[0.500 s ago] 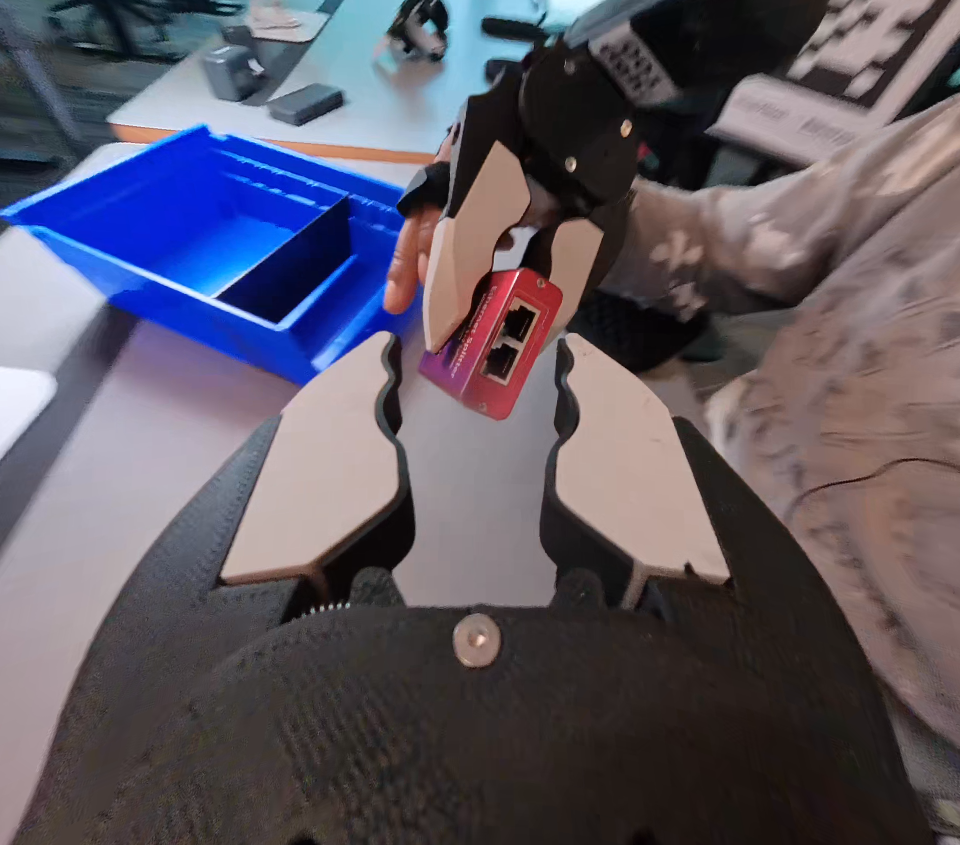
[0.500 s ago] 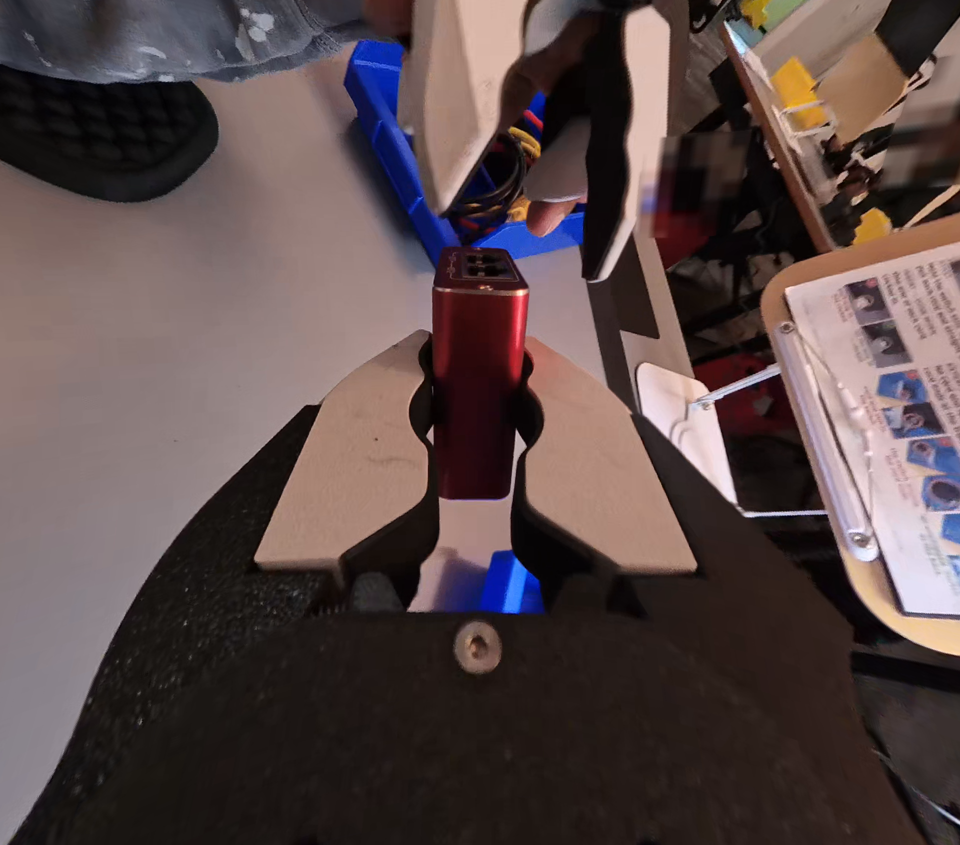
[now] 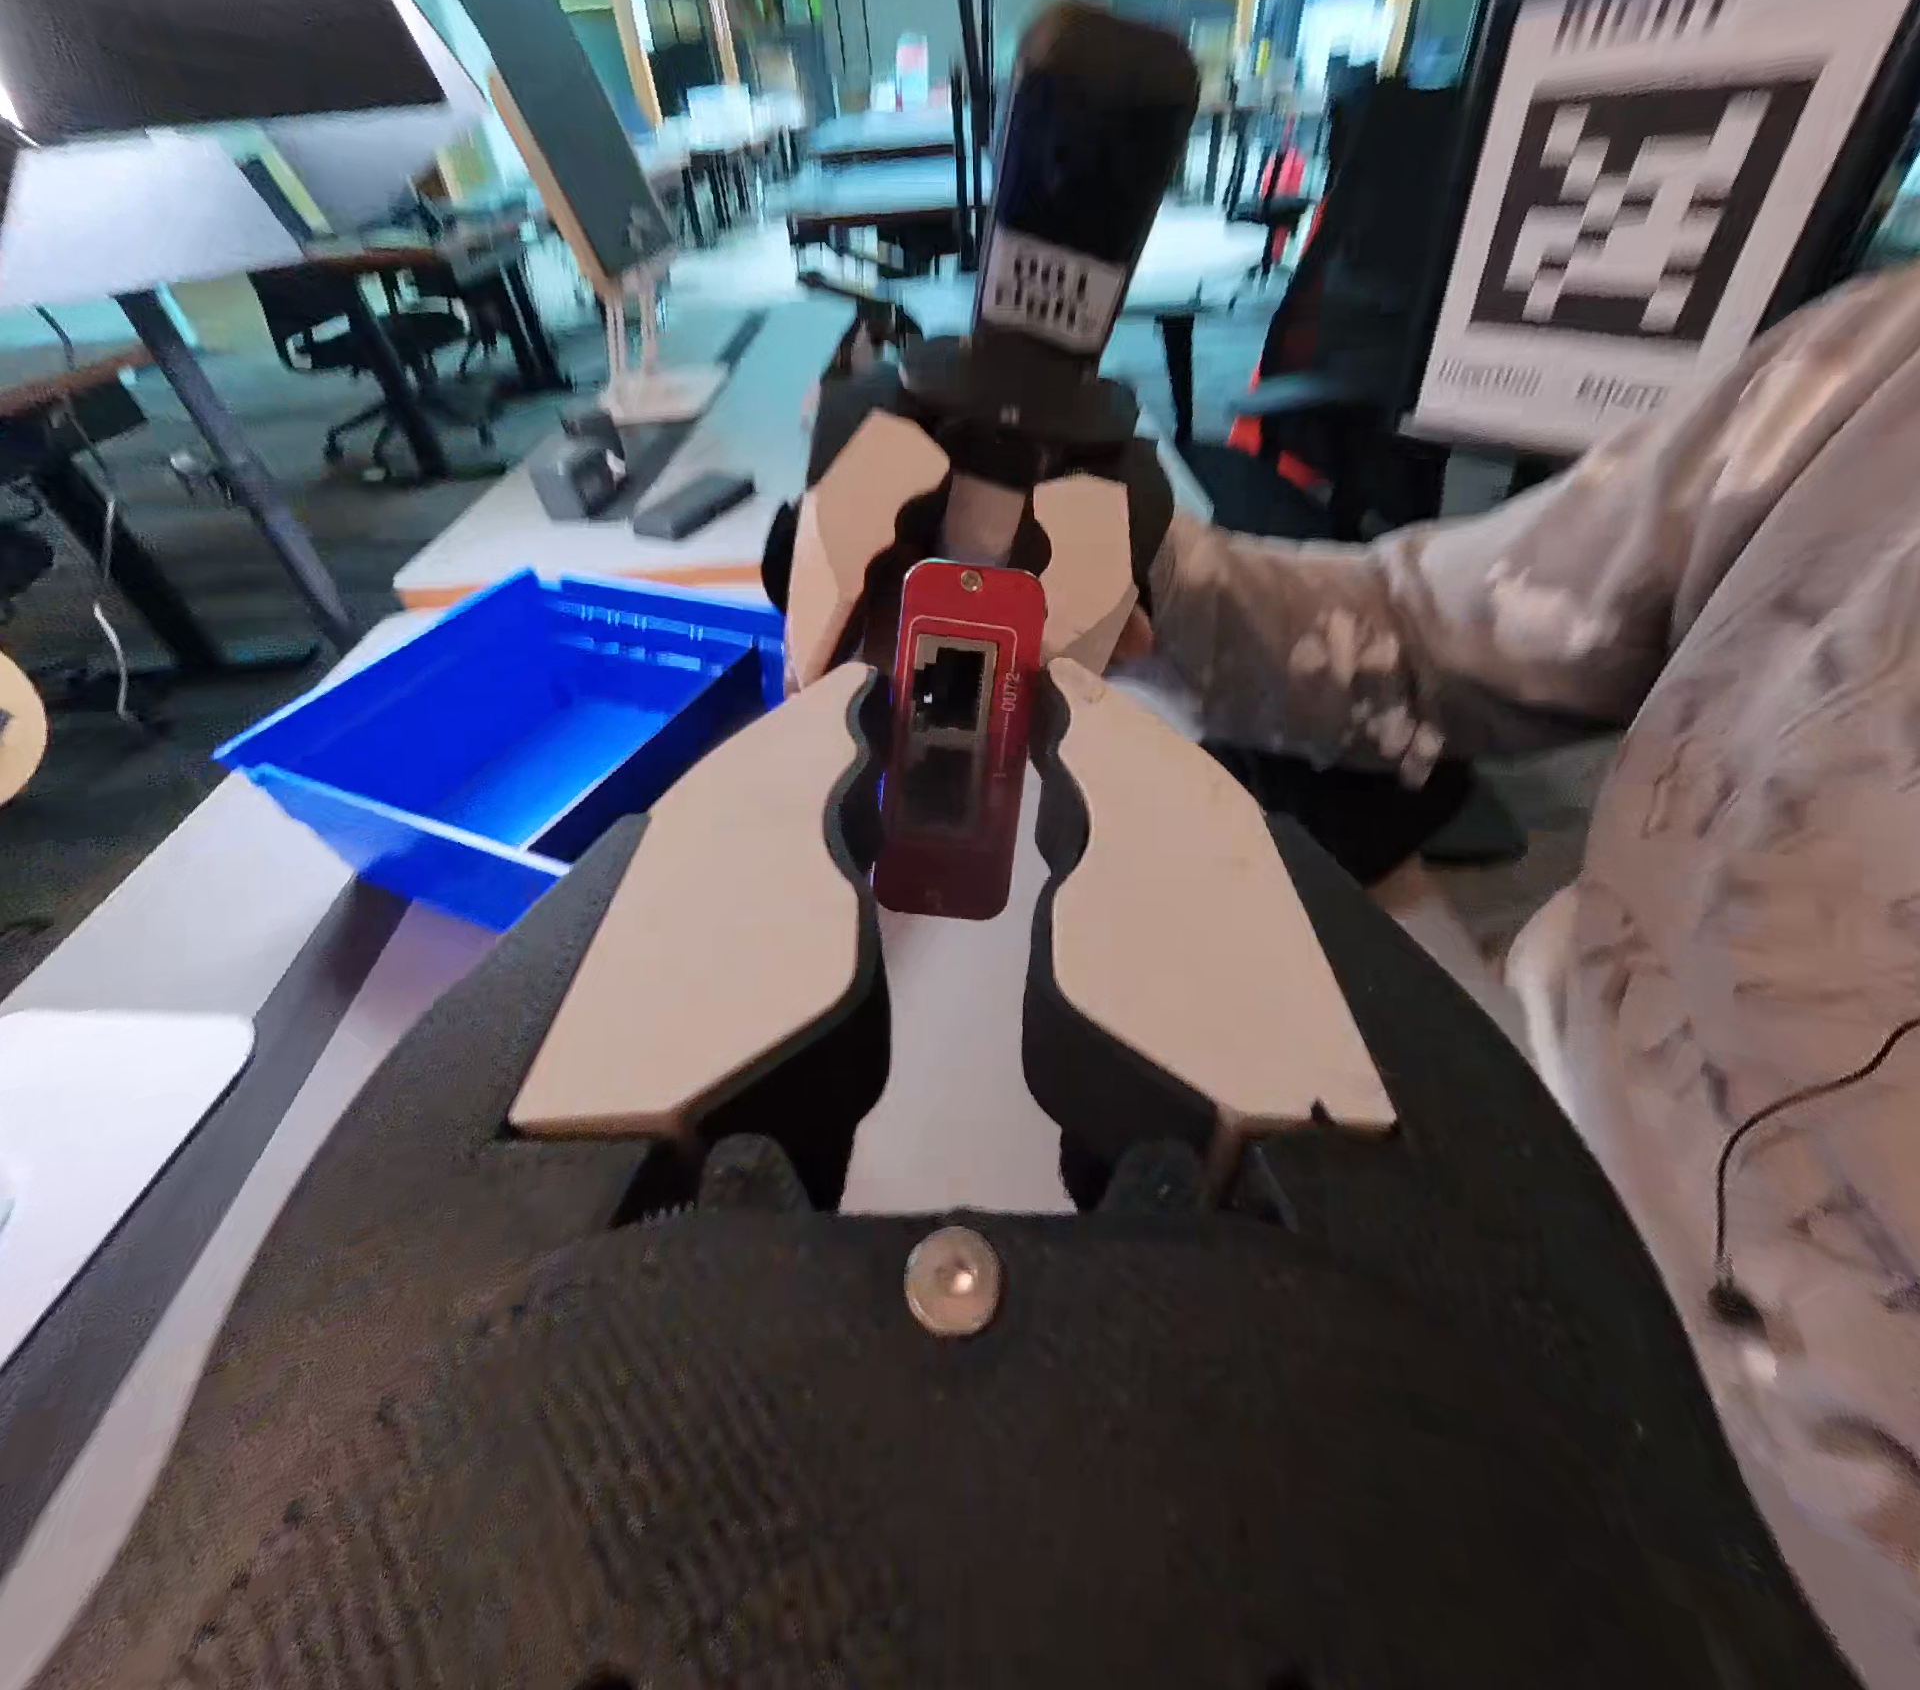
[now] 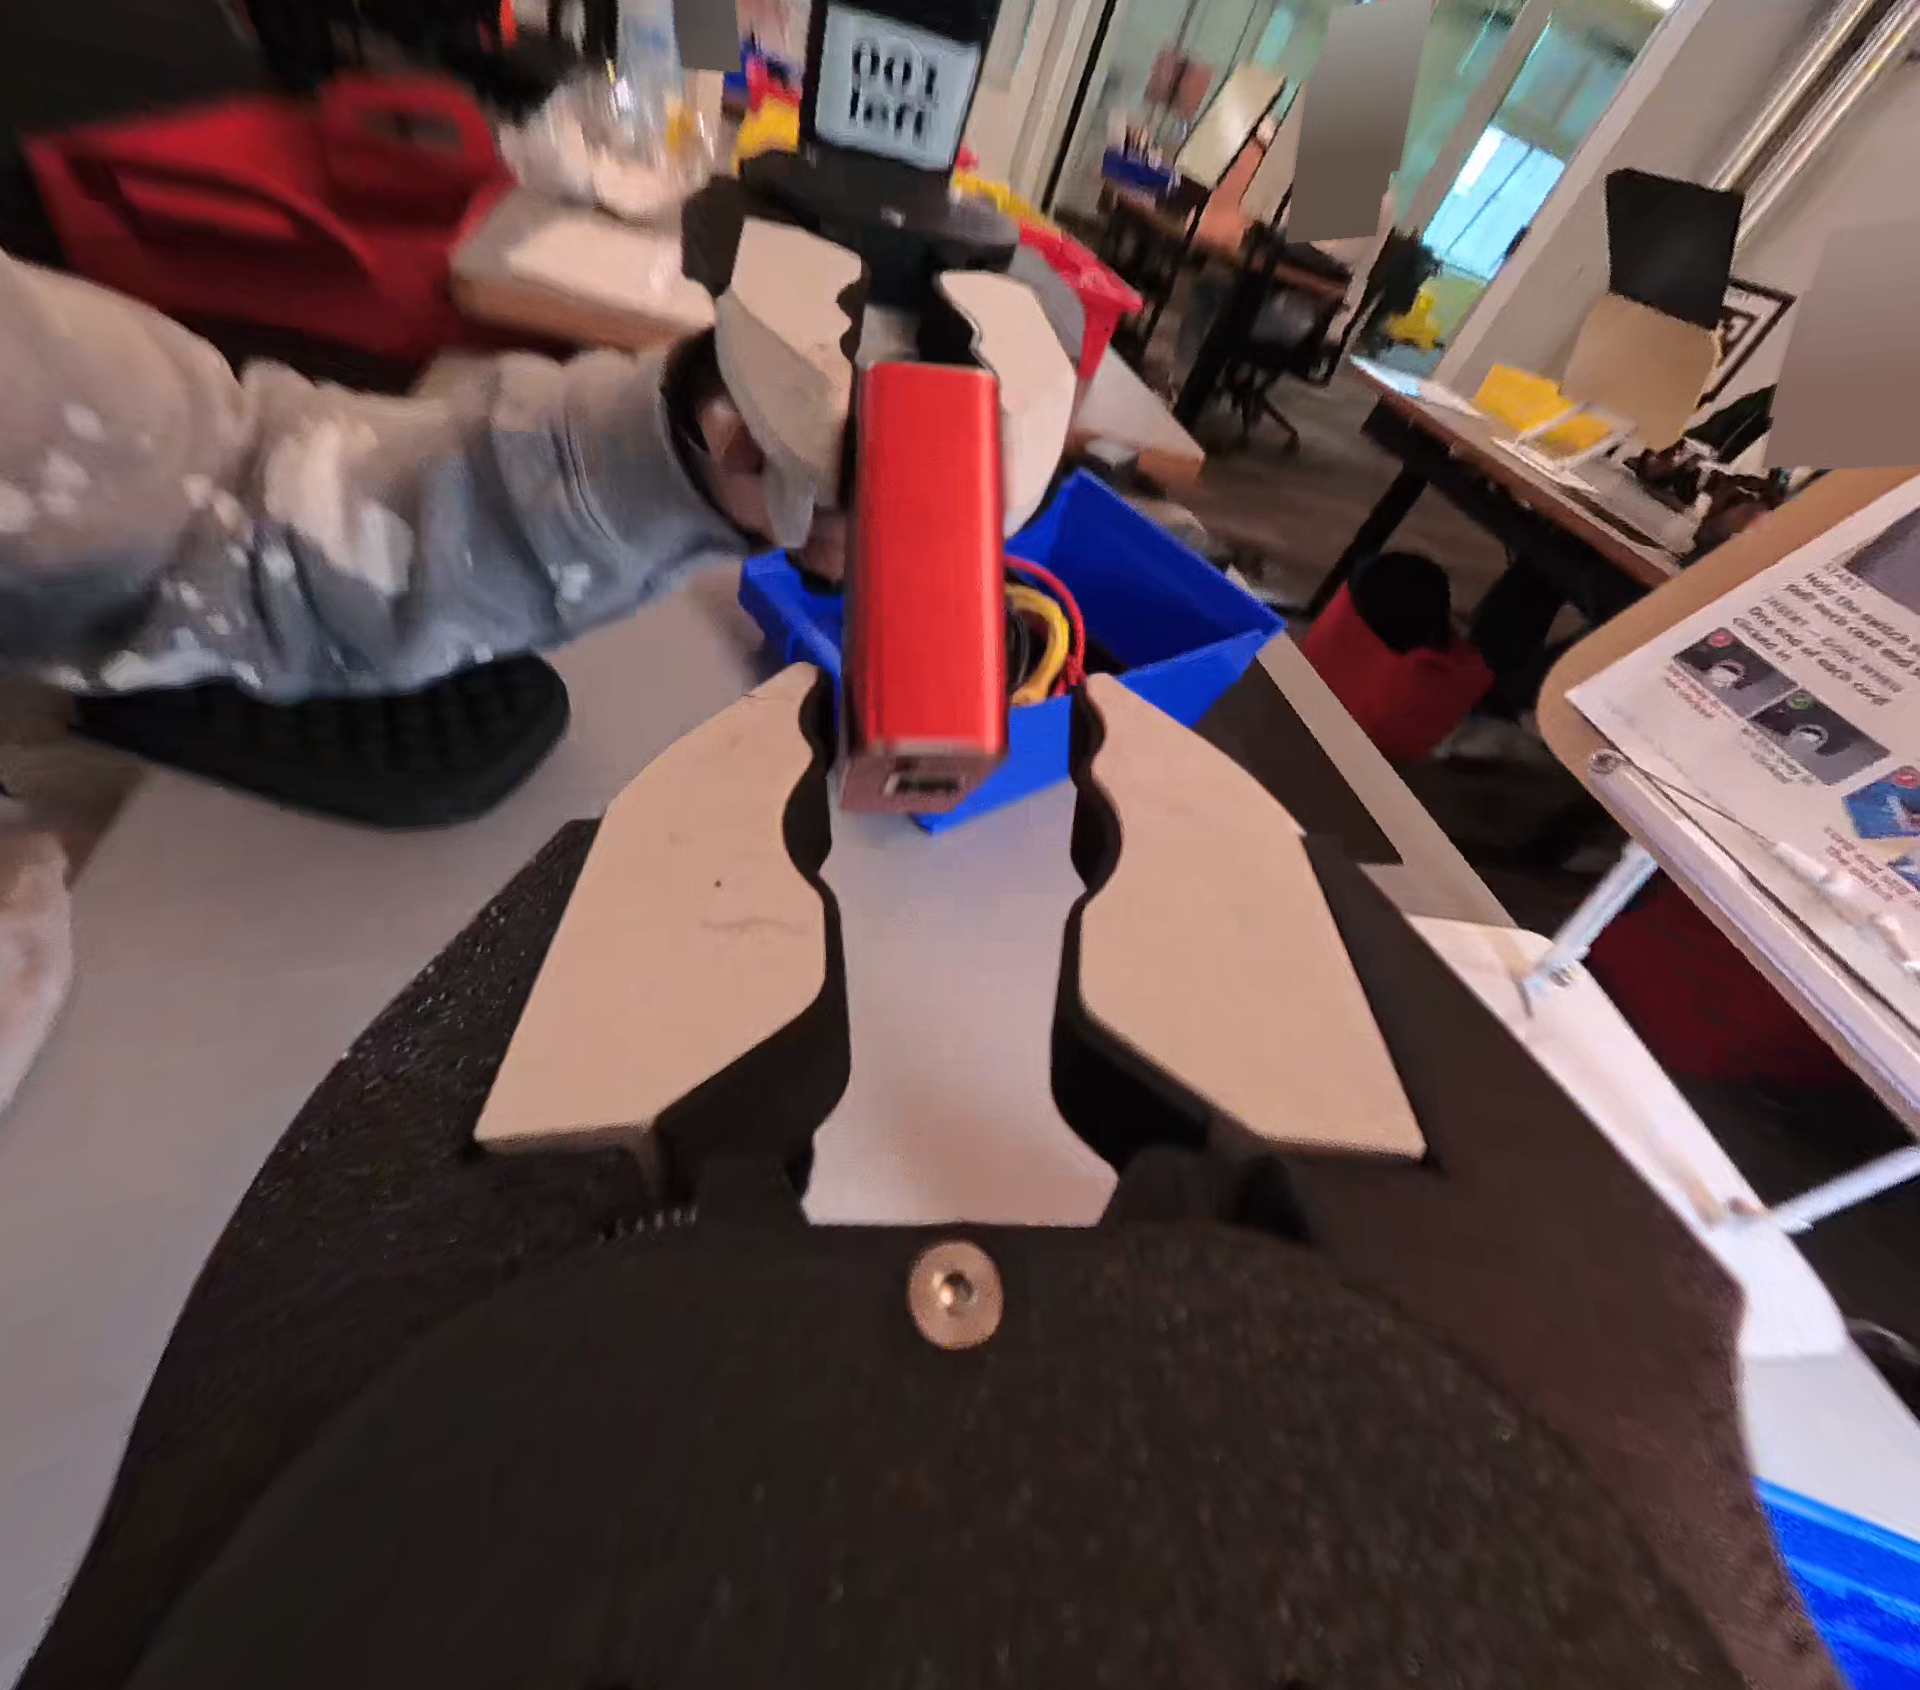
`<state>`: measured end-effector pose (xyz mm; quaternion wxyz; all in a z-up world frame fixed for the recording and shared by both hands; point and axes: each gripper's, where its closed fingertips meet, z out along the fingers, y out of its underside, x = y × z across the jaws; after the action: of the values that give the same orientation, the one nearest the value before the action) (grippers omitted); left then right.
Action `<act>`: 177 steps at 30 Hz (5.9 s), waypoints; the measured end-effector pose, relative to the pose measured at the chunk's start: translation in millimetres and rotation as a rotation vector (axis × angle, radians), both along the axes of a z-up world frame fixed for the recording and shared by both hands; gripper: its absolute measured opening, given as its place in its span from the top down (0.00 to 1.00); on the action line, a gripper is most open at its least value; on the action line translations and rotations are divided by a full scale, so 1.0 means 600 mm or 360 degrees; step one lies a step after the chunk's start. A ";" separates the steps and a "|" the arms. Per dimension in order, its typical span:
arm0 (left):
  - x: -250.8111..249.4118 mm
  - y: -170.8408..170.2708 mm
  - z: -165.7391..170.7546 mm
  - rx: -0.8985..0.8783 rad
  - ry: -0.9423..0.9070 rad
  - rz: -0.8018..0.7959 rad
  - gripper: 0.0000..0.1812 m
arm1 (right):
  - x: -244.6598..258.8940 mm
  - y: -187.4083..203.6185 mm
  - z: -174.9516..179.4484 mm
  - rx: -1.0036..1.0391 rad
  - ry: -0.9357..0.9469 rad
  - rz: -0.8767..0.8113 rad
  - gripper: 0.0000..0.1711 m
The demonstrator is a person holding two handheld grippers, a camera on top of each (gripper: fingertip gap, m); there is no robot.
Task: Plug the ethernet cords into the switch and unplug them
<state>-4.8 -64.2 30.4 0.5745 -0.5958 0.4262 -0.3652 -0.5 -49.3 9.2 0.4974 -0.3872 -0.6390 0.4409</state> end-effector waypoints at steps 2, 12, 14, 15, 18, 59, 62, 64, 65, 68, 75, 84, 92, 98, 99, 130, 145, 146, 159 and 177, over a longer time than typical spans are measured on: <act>-0.012 0.000 0.026 -0.0013 -0.0230 -0.0029 0.85 | 0.002 0.003 0.015 -0.0140 0.0099 0.0040 0.72; 0.007 0.014 0.032 -0.0102 -0.0577 -0.0114 0.85 | -0.004 -0.008 0.040 -0.0410 0.0300 0.0125 0.85; 0.008 0.016 0.024 -0.0126 -0.0479 -0.0075 0.85 | -0.001 -0.005 0.037 -0.0398 0.0266 0.0120 0.85; 0.008 0.016 0.021 -0.0121 -0.0434 -0.0054 0.85 | -0.002 -0.005 0.032 -0.0390 0.0229 0.0120 0.85; 0.015 0.011 0.007 -0.0146 -0.0275 -0.0041 0.78 | -0.008 -0.010 0.016 -0.0331 0.0137 0.0113 0.85; 0.041 0.007 -0.015 0.0080 0.0003 0.0068 0.85 | -0.017 -0.025 -0.035 -0.0173 -0.0098 0.0157 0.78; 0.047 0.013 -0.021 0.0111 0.0025 0.0105 0.85 | -0.020 -0.026 -0.035 -0.0188 -0.0092 0.0153 0.82; 0.049 0.014 -0.021 0.0123 0.0030 0.0125 0.85 | -0.017 -0.025 -0.036 -0.0208 -0.0107 0.0168 0.82; 0.050 0.014 -0.022 0.0122 0.0040 0.0130 0.85 | -0.016 -0.025 -0.037 -0.0199 -0.0113 0.0169 0.82; 0.048 0.012 -0.026 0.0054 0.0074 0.0120 0.85 | -0.016 -0.027 -0.039 -0.0207 -0.0122 0.0190 0.83; 0.033 0.009 -0.027 0.0039 0.0203 0.0189 0.82 | -0.019 -0.029 -0.055 -0.0289 -0.0167 0.0255 0.83; 0.042 0.013 -0.024 0.0128 0.0167 0.0219 0.85 | -0.023 -0.024 -0.061 -0.0288 -0.0141 0.0225 0.80; 0.040 0.012 -0.022 0.0093 0.0163 0.0224 0.85 | -0.029 -0.030 -0.060 -0.0361 -0.0098 0.0269 0.81; 0.034 0.010 -0.010 -0.0010 0.0054 0.0203 0.85 | -0.033 -0.047 -0.050 -0.0614 0.0024 0.0462 0.83; 0.029 0.009 -0.002 -0.0019 0.0017 0.0205 0.82 | -0.033 -0.048 -0.049 -0.0652 0.0038 0.0488 0.82; -0.421 0.106 -0.284 0.0199 0.1771 0.0926 0.83 | 0.000 0.030 -0.030 -0.0612 0.0126 0.0223 0.83; -0.401 0.121 -0.319 0.0639 0.1993 0.0935 0.87 | 0.004 0.061 -0.034 -0.0657 0.0143 0.0175 0.83; -0.401 0.122 -0.318 0.0656 0.2009 0.0946 0.87 | 0.005 0.063 -0.033 -0.0657 0.0146 0.0173 0.83; -0.416 0.129 -0.295 0.0699 0.2030 0.1114 0.94 | 0.007 0.065 -0.032 -0.0637 0.0141 0.0154 0.83; -0.539 0.105 0.062 0.0533 0.0928 0.1708 0.94 | 0.012 0.069 -0.024 -0.0639 0.0167 0.0147 0.83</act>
<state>-328.5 -1.1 67.5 0.6234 -0.7037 0.2583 0.2226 6.7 -8.1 -5.2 0.4221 -0.4254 -0.5286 0.6012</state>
